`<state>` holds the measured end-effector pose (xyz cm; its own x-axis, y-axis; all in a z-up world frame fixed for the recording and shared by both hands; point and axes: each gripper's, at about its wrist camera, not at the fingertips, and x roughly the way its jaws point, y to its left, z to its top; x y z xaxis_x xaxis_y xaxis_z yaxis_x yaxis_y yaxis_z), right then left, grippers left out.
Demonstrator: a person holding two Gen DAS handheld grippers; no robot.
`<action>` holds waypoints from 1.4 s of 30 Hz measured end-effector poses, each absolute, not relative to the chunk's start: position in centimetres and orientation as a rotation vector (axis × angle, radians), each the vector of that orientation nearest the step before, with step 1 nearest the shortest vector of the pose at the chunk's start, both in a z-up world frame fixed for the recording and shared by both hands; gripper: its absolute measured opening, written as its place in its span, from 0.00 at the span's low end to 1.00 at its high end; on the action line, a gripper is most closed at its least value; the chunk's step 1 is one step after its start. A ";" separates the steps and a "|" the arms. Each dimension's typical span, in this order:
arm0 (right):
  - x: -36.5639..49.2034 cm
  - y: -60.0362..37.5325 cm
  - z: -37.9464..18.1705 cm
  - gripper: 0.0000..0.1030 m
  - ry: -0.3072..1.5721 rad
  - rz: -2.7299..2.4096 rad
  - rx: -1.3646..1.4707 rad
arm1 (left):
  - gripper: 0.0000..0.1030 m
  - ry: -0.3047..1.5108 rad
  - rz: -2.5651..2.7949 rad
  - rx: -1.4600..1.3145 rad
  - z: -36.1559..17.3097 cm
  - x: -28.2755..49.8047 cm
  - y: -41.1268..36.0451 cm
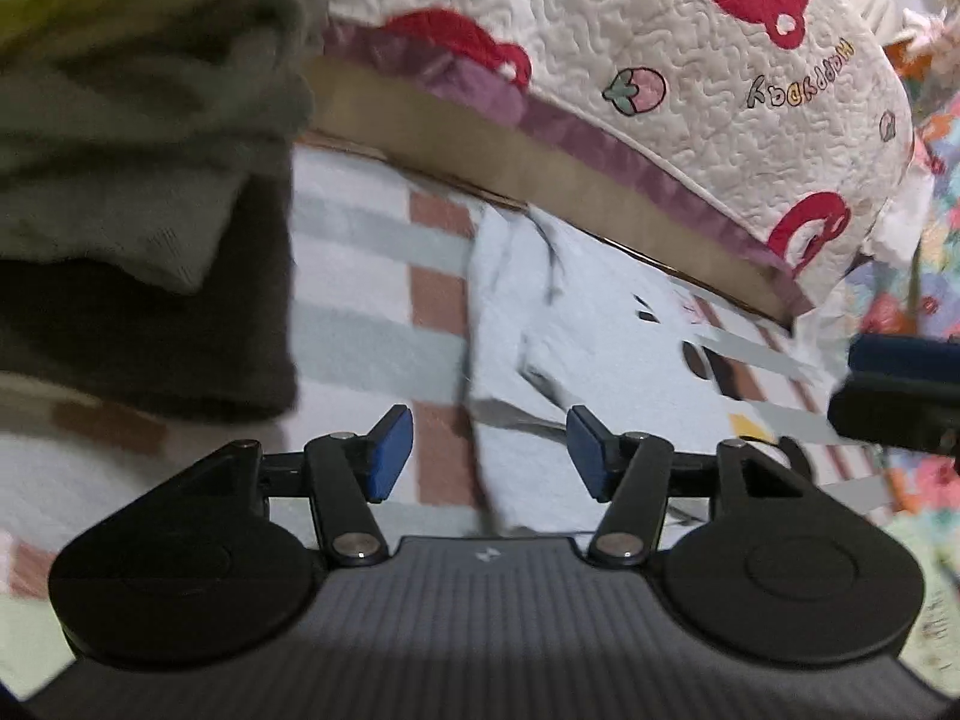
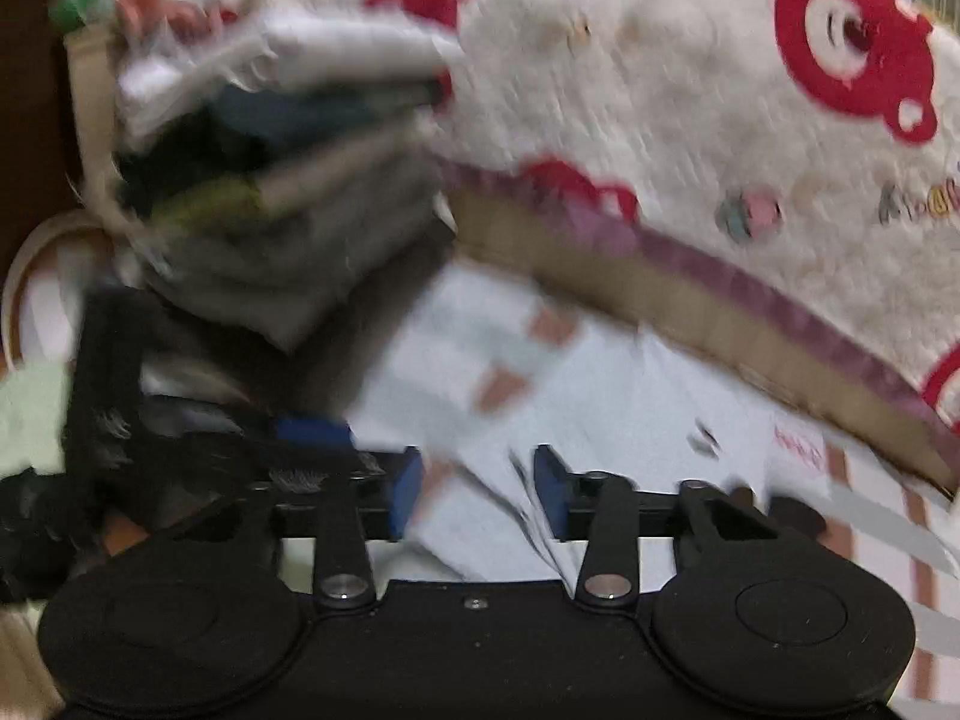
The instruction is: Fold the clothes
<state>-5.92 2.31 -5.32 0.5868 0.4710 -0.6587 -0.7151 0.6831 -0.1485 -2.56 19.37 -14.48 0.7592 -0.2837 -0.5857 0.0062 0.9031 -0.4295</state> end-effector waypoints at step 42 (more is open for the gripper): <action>14.0 -1.8 -15.7 0.09 0.917 0.807 0.023 | 0.34 0.766 -0.441 -0.812 -21.9 4.6 21.9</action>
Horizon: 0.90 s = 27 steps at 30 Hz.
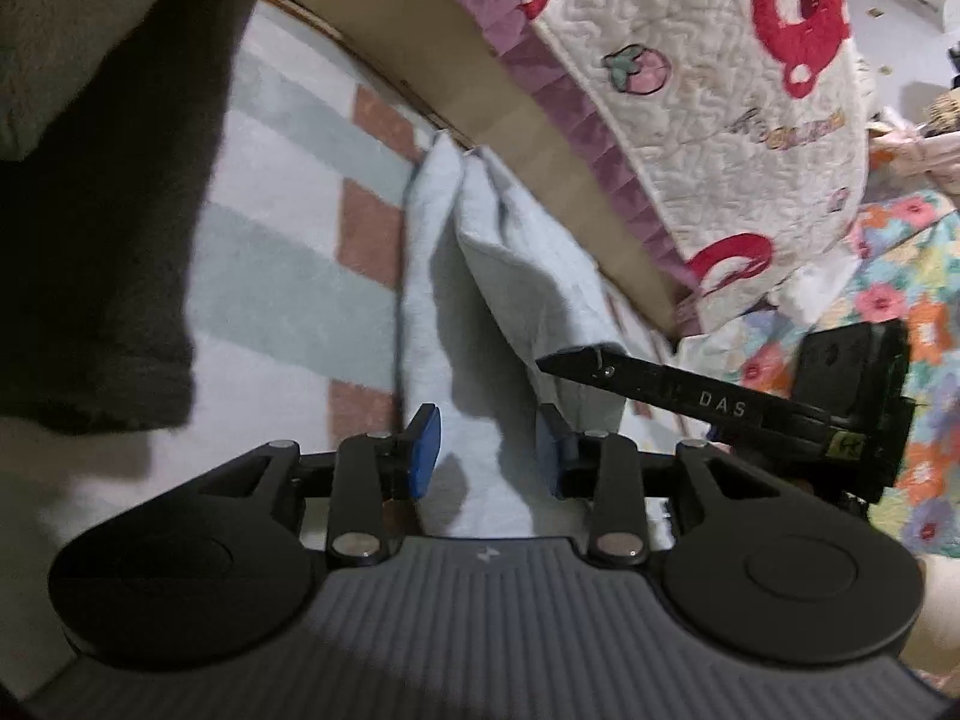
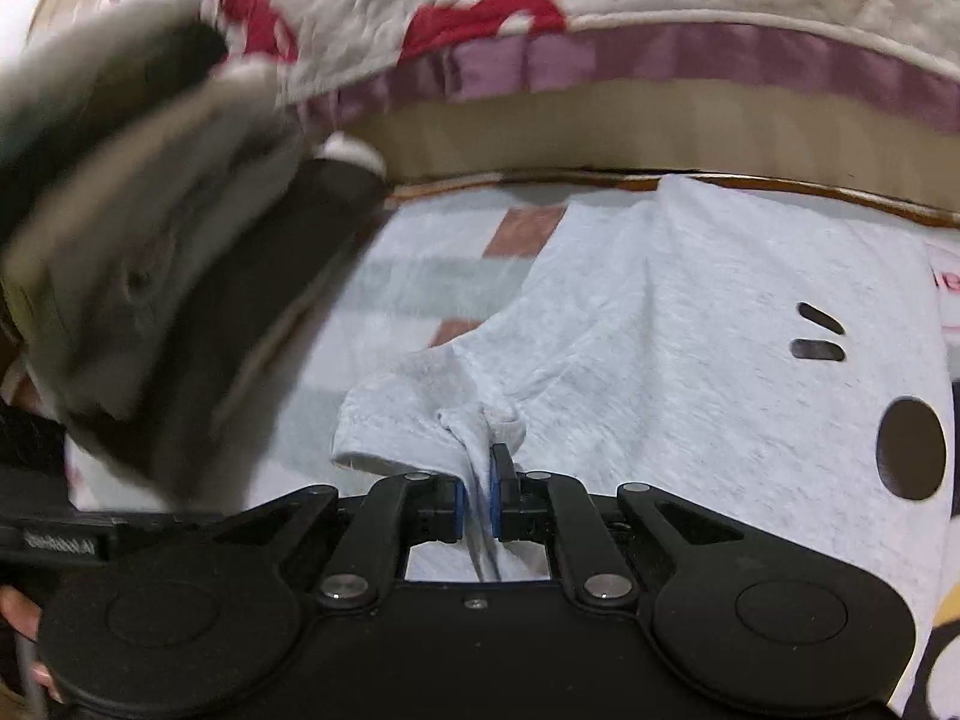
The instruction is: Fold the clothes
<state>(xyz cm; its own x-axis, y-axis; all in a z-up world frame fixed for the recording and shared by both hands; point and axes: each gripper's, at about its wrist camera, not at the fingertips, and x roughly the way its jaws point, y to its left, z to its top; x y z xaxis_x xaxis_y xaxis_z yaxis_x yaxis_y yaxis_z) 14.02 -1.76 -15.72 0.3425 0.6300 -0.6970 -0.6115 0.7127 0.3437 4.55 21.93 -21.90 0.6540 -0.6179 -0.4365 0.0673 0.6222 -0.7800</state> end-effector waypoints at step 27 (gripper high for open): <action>10.2 -1.9 -12.7 0.34 1.037 1.109 -0.246 | 0.52 0.842 -0.495 -0.879 -24.1 5.3 20.1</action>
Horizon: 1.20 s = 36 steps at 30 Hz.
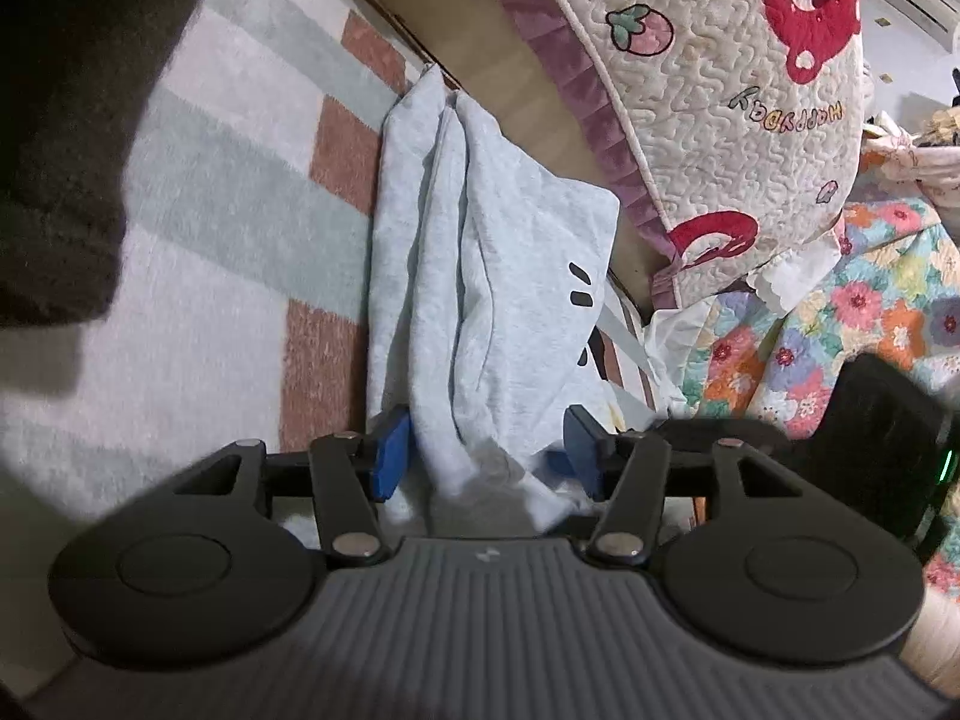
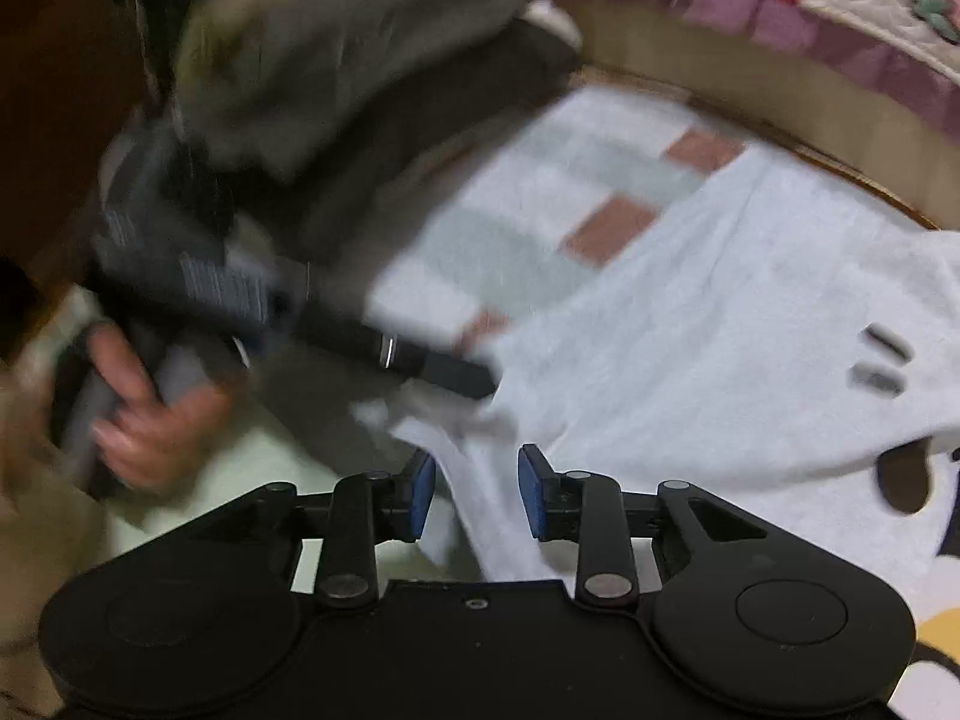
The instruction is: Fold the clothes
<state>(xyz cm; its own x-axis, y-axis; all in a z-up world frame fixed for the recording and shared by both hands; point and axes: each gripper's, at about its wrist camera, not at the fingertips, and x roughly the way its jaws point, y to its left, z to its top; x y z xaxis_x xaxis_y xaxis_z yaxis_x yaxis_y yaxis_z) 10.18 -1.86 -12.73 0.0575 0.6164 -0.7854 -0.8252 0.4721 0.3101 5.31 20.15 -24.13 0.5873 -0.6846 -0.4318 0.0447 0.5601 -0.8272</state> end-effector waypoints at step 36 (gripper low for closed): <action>31.0 6.6 -12.5 0.05 0.899 0.655 -0.160 | 0.09 0.835 -0.451 -0.597 -22.3 5.5 18.9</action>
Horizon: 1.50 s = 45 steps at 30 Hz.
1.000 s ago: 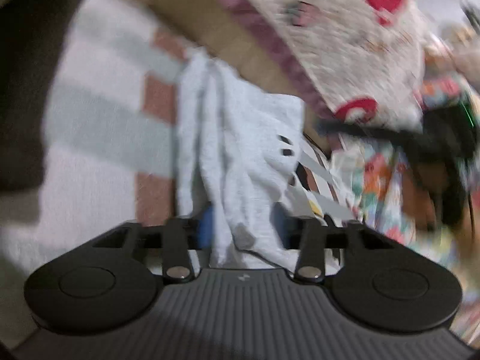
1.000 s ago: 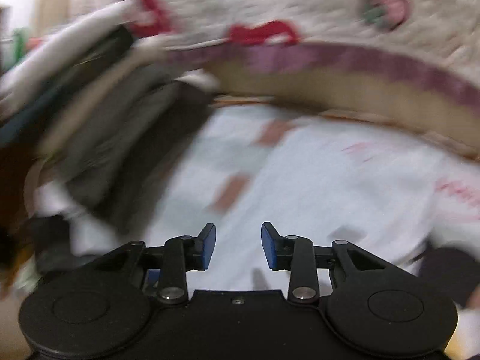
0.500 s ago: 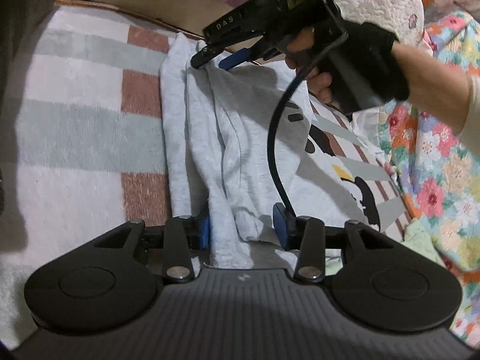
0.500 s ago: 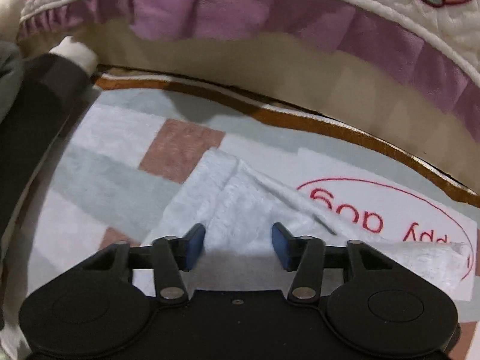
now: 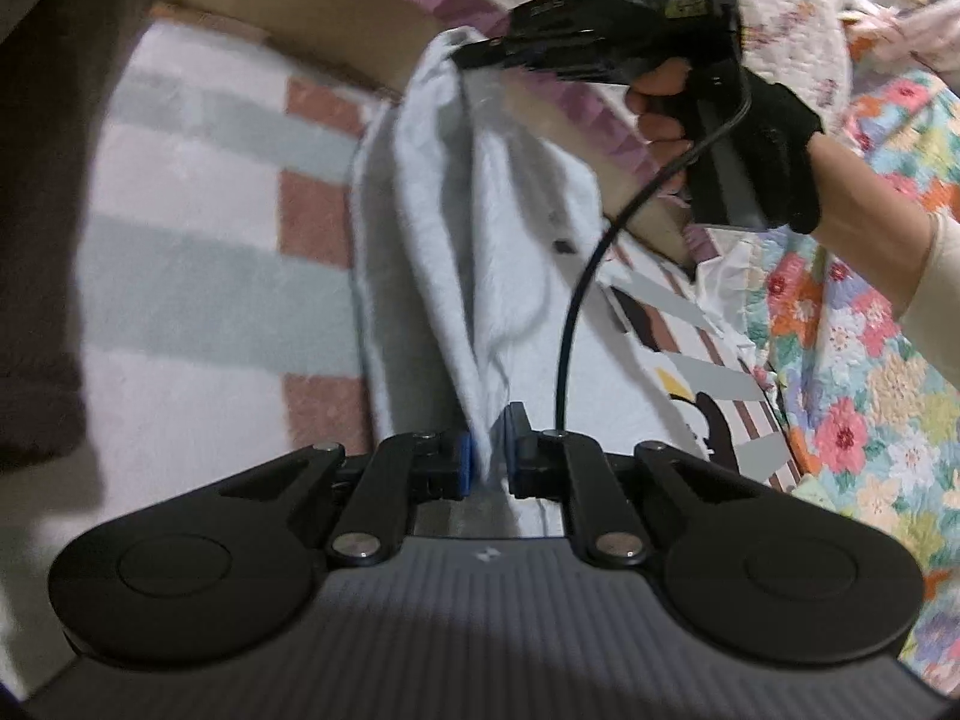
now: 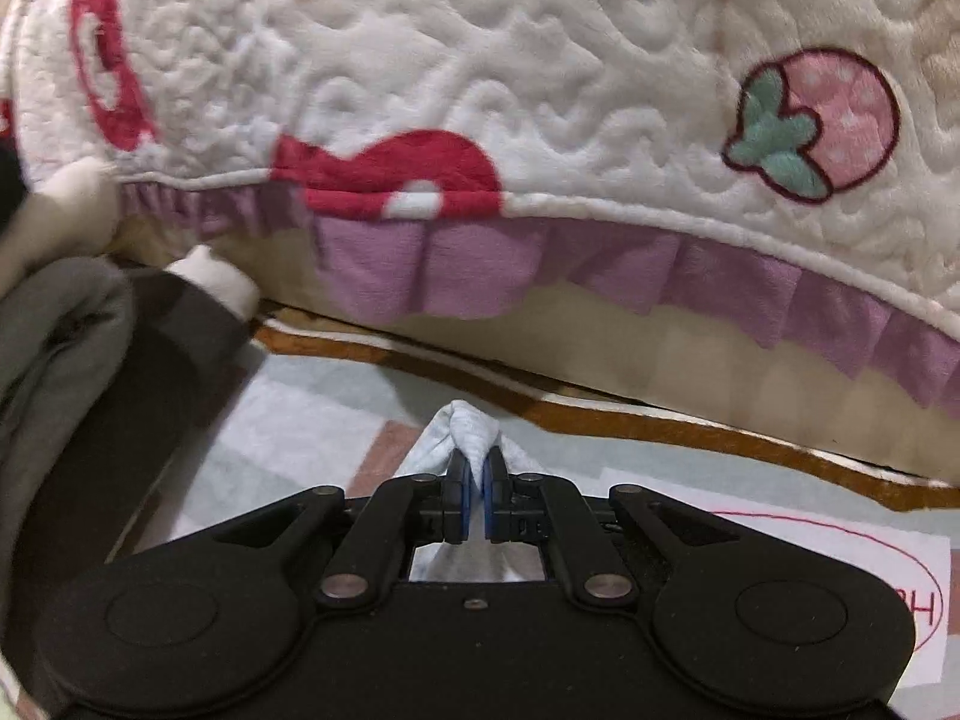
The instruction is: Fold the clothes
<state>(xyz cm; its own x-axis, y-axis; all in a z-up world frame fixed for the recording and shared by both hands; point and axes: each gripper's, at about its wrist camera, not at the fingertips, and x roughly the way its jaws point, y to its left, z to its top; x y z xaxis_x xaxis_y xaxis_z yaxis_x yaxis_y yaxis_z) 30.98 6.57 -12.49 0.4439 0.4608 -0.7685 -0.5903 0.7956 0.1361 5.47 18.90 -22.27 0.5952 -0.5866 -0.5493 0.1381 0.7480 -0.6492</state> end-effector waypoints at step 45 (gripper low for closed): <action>32.9 -12.1 -19.2 0.53 0.980 0.473 0.203 | 0.02 0.709 -0.396 -0.399 -19.1 6.1 15.6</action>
<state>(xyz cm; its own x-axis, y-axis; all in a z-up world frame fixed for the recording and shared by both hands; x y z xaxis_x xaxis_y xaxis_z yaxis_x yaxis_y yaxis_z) 32.86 -12.08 -19.17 0.4658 0.4715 -0.7488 -0.2923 0.8807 0.3727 6.11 15.57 -19.07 0.6922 -0.4766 -0.5419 0.2123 0.8522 -0.4782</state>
